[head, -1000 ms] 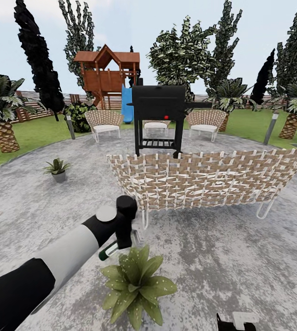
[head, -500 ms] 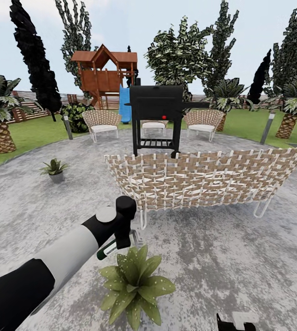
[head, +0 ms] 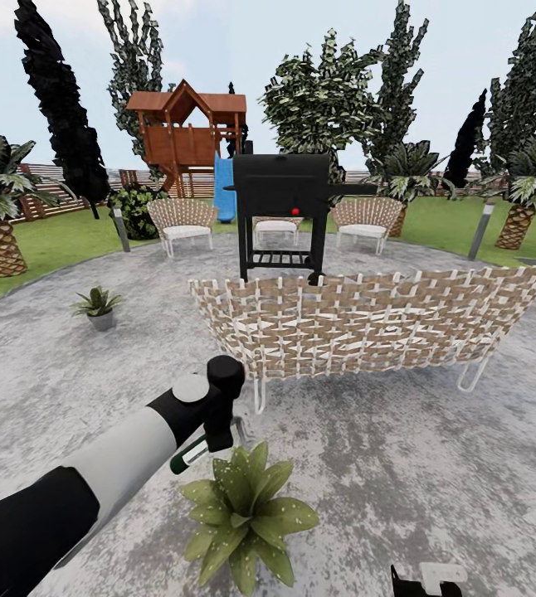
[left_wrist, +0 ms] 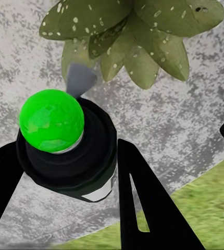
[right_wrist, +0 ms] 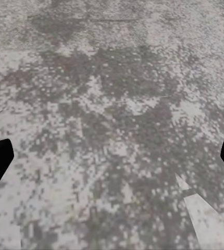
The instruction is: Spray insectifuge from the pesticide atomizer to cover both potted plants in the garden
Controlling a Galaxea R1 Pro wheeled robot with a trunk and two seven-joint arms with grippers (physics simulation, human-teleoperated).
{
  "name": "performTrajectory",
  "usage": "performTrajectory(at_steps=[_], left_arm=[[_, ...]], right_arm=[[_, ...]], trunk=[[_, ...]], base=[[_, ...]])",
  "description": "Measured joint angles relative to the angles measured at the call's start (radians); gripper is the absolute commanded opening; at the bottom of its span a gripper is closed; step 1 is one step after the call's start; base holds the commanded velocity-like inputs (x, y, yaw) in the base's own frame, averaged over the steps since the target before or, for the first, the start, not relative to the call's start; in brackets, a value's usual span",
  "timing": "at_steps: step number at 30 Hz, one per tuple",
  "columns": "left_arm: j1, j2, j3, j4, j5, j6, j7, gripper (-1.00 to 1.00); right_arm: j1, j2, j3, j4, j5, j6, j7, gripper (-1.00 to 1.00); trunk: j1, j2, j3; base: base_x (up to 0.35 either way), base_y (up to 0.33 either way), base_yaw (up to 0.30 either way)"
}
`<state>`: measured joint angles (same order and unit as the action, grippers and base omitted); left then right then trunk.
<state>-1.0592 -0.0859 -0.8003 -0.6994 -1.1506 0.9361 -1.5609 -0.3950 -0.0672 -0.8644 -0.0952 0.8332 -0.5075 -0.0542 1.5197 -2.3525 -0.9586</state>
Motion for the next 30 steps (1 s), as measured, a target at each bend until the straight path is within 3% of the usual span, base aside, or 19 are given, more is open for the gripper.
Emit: performTrajectory(at_steps=[8,13,17,22,30], left_arm=[[0.001,-0.005,-0.005,0.002,0.0,0.009,0.0,-1.0],[0.08,0.001,-0.008,-0.002,-0.003,0.004,0.0,-1.0],[0.099,0.011,-0.001,-0.008,-0.003,0.005,0.0,-1.0],[0.098,0.012,0.01,-0.013,-0.003,0.007,0.0,-1.0],[0.091,0.009,0.029,-0.015,-0.003,0.008,0.0,-1.0]], right_arm=[[0.0,0.0,0.0,0.0,0.0,0.0,0.0,1.0],[0.0,0.0,0.0,0.0,0.0,0.0,0.0,1.0],[0.0,0.0,0.0,0.0,0.0,0.0,0.0,1.0],[0.0,0.0,0.0,0.0,0.0,0.0,0.0,1.0],[0.0,0.0,0.0,0.0,0.0,0.0,0.0,1.0]], trunk=[[0.0,0.0,0.0],[0.0,0.0,0.0],[0.0,0.0,0.0],[0.001,0.0,0.0],[0.0,0.0,0.0]], base=[[0.132,0.0,0.0],[0.078,0.0,0.0],[0.006,0.0,0.0],[-0.215,0.046,0.0],[-0.139,0.241,0.0]])
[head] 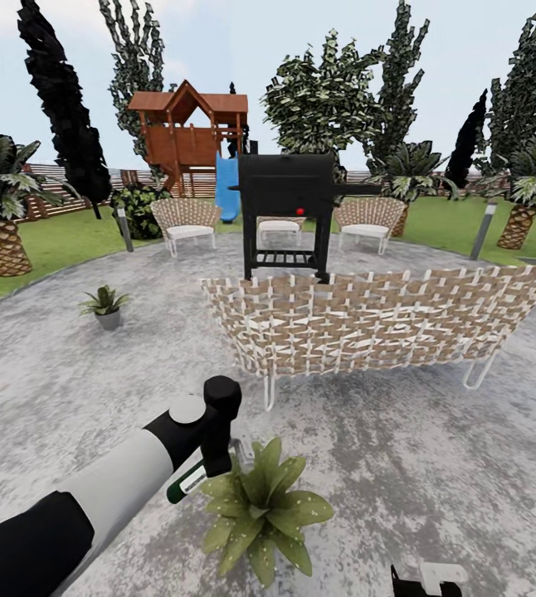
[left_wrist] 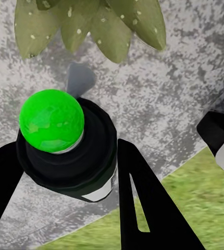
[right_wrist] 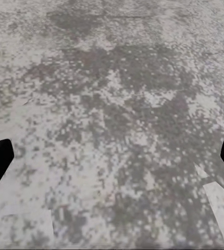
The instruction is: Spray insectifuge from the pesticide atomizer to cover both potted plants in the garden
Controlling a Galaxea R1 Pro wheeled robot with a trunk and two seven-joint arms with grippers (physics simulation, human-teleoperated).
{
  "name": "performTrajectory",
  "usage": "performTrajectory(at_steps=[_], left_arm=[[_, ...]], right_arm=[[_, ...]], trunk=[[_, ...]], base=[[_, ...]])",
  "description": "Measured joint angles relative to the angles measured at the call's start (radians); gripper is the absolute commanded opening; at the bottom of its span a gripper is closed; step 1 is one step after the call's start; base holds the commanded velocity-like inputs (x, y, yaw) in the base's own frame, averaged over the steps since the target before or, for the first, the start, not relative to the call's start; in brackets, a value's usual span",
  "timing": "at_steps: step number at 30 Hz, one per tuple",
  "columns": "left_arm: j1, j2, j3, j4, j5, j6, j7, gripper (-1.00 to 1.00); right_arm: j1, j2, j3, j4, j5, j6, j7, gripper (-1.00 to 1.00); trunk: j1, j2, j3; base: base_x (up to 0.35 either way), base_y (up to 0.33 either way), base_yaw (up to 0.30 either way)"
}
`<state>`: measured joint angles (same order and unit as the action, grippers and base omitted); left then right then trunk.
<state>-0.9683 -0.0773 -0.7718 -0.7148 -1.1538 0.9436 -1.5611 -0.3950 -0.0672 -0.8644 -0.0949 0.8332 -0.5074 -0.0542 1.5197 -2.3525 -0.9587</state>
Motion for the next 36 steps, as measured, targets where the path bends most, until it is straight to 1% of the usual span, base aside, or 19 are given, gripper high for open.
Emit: performTrajectory(at_steps=[10,17,23,28,36], left_arm=[[0.001,-0.006,-0.001,-0.022,0.0,0.0,0.0,-1.0],[0.001,-0.006,-0.001,-0.022,0.0,0.001,0.0,-1.0],[-0.001,-0.006,0.0,-0.022,0.001,0.002,0.0,-1.0],[-0.006,-0.012,0.011,-0.022,0.0,0.002,0.0,-1.0],[-0.004,-0.013,0.012,-0.022,0.0,0.002,0.0,-1.0]], right_arm=[[0.0,0.0,0.0,-0.002,0.0,0.0,0.0,1.0],[0.0,0.0,0.0,-0.002,0.0,0.0,0.0,1.0],[0.0,0.0,0.0,-0.002,0.0,0.0,0.0,1.0],[0.0,0.0,0.0,-0.002,0.0,0.0,0.0,1.0],[0.0,0.0,0.0,-0.002,0.0,0.0,0.0,1.0]], trunk=[[0.0,0.0,0.0],[0.0,0.0,0.0],[0.0,0.0,0.0],[0.0,0.0,0.0],[0.0,0.0,0.0]], base=[[-0.003,0.009,0.0],[-0.148,-0.078,-0.001],[-0.01,-0.002,-0.191],[0.134,0.173,-0.182],[0.22,0.238,-0.011]])
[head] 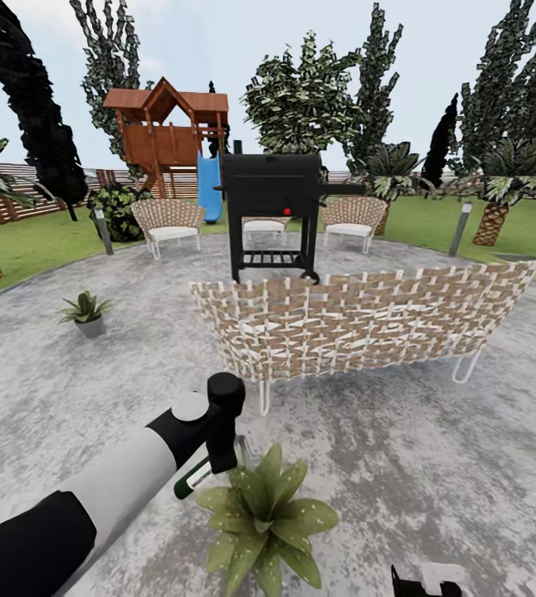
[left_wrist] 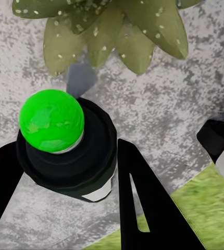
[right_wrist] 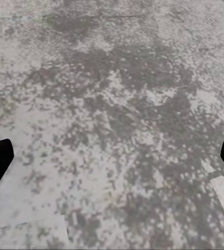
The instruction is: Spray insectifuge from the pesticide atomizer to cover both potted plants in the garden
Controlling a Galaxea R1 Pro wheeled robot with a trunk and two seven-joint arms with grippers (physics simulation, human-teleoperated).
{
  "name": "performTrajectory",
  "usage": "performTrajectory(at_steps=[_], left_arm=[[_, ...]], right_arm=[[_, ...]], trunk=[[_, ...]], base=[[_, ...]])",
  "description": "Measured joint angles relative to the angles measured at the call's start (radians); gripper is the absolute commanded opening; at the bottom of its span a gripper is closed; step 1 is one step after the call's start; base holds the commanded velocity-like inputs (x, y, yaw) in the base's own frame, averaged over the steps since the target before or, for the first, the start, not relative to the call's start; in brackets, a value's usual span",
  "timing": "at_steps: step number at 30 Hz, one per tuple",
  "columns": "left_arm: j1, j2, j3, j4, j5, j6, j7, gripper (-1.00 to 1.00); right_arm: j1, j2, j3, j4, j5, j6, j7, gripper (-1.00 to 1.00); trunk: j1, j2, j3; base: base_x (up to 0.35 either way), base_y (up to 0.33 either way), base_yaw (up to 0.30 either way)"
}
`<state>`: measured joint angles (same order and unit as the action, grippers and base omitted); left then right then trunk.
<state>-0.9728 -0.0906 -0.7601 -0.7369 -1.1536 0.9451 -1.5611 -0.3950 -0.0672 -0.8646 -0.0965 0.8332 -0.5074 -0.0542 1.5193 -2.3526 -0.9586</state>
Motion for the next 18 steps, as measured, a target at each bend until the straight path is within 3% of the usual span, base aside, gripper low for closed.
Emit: performTrajectory(at_steps=[7,18], left_arm=[[0.008,-0.002,0.002,0.0,0.0,0.0,0.015,-1.0],[0.002,-0.002,-0.001,0.0,0.0,0.002,0.017,-1.0]], right_arm=[[0.0,0.0,0.0,0.0,0.0,0.0,0.0,1.0],[0.0,-0.001,0.0,0.0,0.0,0.0,0.0,1.0]], trunk=[[0.0,0.0,0.0],[0.0,0.0,0.0]], base=[[0.081,0.054,-0.024],[0.001,0.0,-0.267]])
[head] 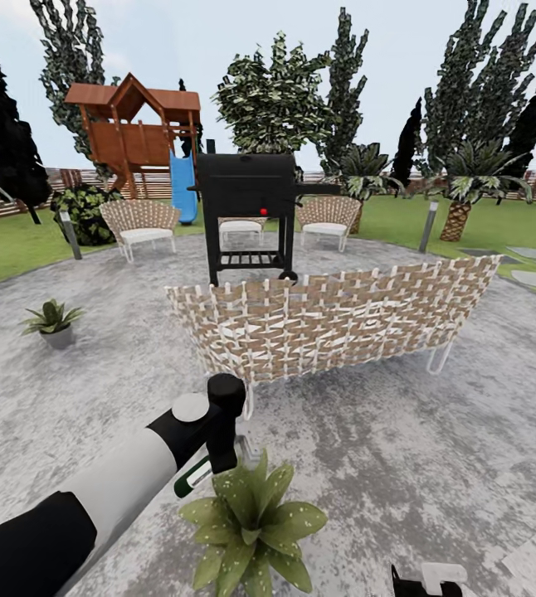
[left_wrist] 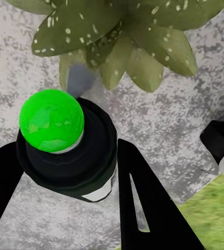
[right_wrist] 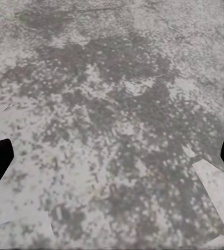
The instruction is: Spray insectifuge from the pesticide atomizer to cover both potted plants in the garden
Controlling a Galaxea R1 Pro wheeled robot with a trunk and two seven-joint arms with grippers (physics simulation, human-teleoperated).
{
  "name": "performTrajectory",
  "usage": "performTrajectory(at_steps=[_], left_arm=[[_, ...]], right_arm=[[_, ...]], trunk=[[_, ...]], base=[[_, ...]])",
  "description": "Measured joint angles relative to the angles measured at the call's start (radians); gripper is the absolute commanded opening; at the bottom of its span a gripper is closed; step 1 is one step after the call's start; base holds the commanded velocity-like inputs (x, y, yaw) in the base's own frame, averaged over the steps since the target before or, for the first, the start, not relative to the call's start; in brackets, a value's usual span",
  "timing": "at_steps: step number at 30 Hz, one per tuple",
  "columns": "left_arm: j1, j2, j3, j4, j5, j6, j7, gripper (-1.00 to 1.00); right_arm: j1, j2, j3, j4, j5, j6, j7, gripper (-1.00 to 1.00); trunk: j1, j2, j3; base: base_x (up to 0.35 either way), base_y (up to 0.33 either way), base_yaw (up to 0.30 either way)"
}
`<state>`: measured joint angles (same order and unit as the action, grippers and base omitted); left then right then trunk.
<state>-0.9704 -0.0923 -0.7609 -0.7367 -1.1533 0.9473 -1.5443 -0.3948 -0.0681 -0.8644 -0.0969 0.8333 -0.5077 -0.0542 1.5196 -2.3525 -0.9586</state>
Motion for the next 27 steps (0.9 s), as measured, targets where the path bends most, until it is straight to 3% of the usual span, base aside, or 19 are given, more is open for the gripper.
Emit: performTrajectory(at_steps=[2,6,8,27], left_arm=[[-0.003,0.0,0.0,0.0,0.0,0.001,0.004,-1.0],[-0.016,0.0,0.001,0.0,-0.001,0.039,0.096,-1.0],[-0.014,0.0,0.003,0.0,0.0,0.045,0.112,-1.0],[0.003,0.0,0.002,0.0,0.002,0.046,0.119,-1.0]], right_arm=[[0.0,0.0,0.0,0.0,0.0,0.0,0.0,1.0],[0.0,0.0,0.0,0.0,0.0,0.0,0.0,1.0],[0.0,0.0,0.0,0.0,0.0,0.0,0.0,1.0],[0.0,0.001,0.0,0.0,0.0,0.0,0.0,1.0]], trunk=[[0.0,0.0,0.0],[0.0,0.0,0.0],[0.0,0.0,0.0],[0.0,0.0,-0.003]], base=[[0.0,0.0,-0.065],[0.0,0.0,-0.011],[0.0,0.0,-0.001],[0.084,0.0,0.0]])
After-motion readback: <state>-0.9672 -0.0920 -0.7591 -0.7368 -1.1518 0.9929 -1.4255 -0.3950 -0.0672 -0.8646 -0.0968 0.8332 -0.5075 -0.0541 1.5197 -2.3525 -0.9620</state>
